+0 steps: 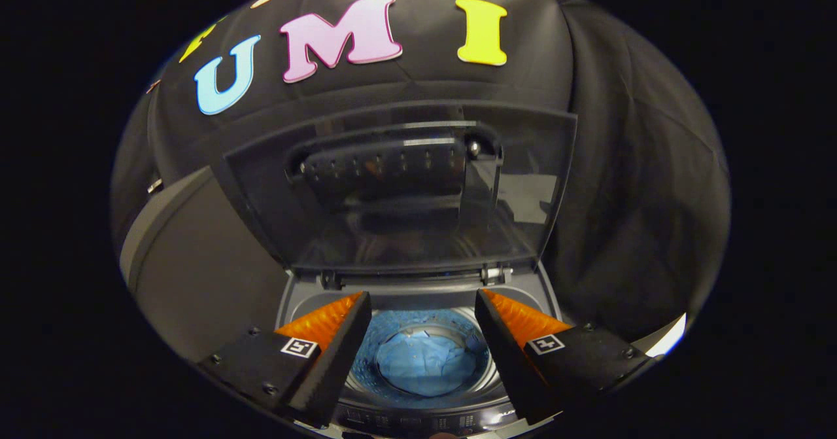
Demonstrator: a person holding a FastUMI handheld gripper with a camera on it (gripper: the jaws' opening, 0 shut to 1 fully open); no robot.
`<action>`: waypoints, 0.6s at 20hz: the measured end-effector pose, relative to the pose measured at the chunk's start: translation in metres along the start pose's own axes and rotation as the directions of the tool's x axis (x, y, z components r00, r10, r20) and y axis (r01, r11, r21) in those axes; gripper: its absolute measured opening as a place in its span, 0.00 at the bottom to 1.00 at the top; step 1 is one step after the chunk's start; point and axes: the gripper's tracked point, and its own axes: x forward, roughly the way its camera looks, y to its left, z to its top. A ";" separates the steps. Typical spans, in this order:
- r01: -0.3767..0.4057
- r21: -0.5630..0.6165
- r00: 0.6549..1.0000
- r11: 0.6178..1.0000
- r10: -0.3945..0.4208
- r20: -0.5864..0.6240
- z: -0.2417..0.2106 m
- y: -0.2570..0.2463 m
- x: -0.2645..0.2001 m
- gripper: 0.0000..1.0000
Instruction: Put the clothes into the washing machine and then close the washing machine lid.
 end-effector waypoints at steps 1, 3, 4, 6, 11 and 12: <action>-0.004 -0.010 0.999 1.000 0.005 0.035 0.012 0.000 -0.003 1.00; -0.017 -0.035 0.995 0.999 0.021 0.101 0.031 0.006 -0.009 1.00; -0.022 -0.048 0.991 0.999 0.028 0.134 0.041 0.007 -0.015 1.00; -0.026 -0.070 0.978 0.997 0.040 0.206 0.064 0.011 -0.024 1.00; -0.050 -0.126 0.949 0.991 0.087 0.304 0.097 0.023 -0.030 1.00; -0.057 -0.124 0.947 0.991 0.093 0.307 0.098 0.025 -0.030 1.00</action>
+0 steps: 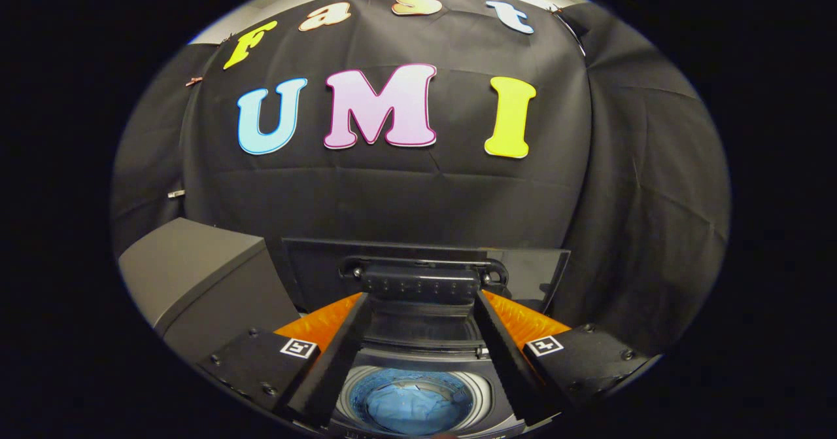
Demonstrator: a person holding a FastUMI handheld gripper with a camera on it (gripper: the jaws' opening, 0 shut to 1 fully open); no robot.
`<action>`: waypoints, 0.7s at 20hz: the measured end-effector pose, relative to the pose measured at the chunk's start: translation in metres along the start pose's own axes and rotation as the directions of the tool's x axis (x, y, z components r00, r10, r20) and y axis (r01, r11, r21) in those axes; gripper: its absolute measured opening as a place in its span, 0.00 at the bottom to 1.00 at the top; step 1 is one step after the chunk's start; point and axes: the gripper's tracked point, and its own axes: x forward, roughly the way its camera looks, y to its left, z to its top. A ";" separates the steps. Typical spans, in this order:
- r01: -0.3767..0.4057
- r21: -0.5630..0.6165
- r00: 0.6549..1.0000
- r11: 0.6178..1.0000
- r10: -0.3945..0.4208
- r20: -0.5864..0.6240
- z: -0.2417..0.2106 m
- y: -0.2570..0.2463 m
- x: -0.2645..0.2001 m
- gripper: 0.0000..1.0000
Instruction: Put the clothes into the washing machine and then close the washing machine lid.
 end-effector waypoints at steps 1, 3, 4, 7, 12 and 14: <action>0.000 0.003 1.000 1.000 0.000 0.006 0.001 0.000 0.000 1.00; 0.004 0.006 1.000 1.000 -0.004 0.019 0.009 -0.001 0.003 1.00; 0.011 0.008 1.000 1.000 -0.011 0.025 0.014 -0.003 0.007 1.00; 0.015 0.026 0.999 1.000 -0.016 0.047 0.032 -0.005 0.012 1.00; 0.019 0.029 0.993 0.999 -0.022 0.116 0.067 -0.013 0.031 1.00; 0.016 0.049 0.994 0.999 -0.021 0.111 0.073 -0.013 0.051 1.00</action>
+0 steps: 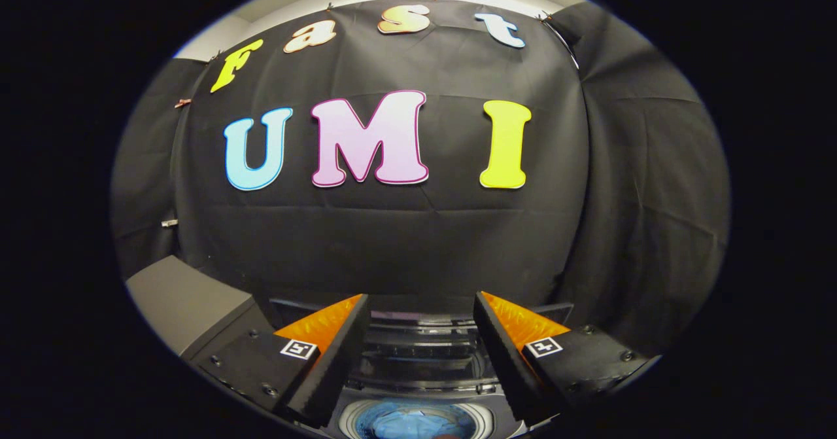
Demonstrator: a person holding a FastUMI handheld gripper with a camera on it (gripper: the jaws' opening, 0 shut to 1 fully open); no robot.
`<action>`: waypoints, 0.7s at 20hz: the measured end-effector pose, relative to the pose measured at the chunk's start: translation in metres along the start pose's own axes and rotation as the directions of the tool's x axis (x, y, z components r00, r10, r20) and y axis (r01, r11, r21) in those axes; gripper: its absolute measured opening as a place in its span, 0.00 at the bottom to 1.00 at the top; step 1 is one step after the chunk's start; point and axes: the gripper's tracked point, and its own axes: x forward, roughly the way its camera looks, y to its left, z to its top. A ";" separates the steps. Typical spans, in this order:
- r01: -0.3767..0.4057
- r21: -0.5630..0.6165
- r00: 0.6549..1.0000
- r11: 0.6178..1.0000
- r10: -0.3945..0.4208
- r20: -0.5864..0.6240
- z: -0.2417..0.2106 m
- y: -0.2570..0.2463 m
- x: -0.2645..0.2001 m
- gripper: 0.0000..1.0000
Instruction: Put the clothes into the washing machine and then close the washing machine lid.
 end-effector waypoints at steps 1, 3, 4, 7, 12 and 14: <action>0.003 0.003 1.000 1.000 -0.003 -0.010 0.001 0.000 0.016 1.00; 0.019 -0.009 0.997 1.000 -0.020 -0.076 -0.007 -0.003 0.050 0.99; 0.025 -0.014 0.992 1.000 -0.026 -0.124 -0.018 -0.001 0.068 0.99; 0.020 0.013 0.982 1.000 -0.017 -0.186 -0.033 0.001 0.095 0.99; -0.005 -0.003 0.977 1.000 0.004 -0.214 -0.044 -0.001 0.084 1.00; -0.008 -0.009 0.978 1.000 0.006 -0.208 -0.046 -0.002 0.083 1.00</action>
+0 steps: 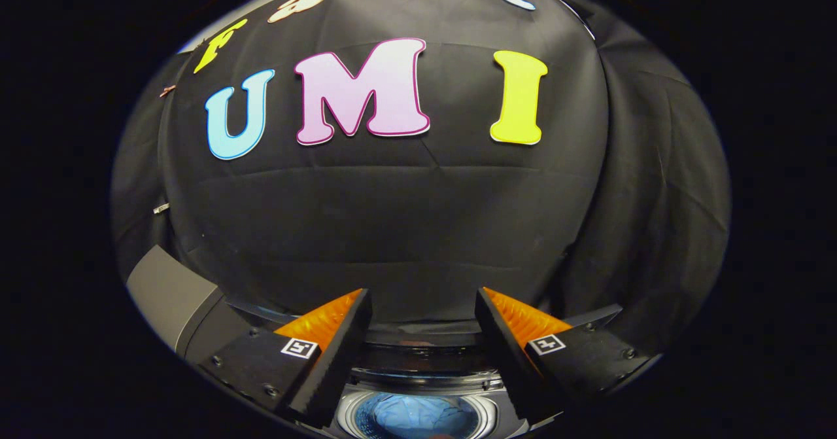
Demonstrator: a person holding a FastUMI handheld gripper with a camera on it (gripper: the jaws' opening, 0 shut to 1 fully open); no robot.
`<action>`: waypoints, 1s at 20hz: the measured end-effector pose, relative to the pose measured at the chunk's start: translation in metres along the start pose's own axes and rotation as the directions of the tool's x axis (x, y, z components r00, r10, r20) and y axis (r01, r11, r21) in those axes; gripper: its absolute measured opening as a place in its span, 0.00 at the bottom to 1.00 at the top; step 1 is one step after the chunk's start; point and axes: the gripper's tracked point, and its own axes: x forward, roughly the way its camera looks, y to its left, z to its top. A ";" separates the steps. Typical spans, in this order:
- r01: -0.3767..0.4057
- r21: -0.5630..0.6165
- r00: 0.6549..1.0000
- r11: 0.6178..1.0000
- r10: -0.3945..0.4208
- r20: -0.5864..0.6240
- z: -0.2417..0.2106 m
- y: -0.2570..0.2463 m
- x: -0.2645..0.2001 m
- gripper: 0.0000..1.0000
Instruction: Put the clothes into the washing machine and then close the washing machine lid.
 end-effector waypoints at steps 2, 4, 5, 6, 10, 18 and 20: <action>-0.007 -0.001 1.000 1.000 0.007 0.009 -0.001 0.001 -0.001 1.00; -0.007 -0.004 1.000 1.000 0.007 0.012 -0.001 0.000 -0.003 1.00; -0.005 -0.002 1.000 1.000 0.006 0.011 -0.002 0.000 -0.002 1.00; -0.005 -0.003 1.000 1.000 0.005 0.011 -0.002 0.000 -0.002 1.00; 0.006 -0.003 1.000 1.000 -0.006 0.009 -0.004 -0.002 -0.005 1.00; 0.039 -0.004 0.999 0.999 -0.039 0.024 -0.003 -0.003 -0.003 1.00; 0.048 0.000 0.998 0.999 -0.048 0.032 -0.003 -0.003 -0.003 1.00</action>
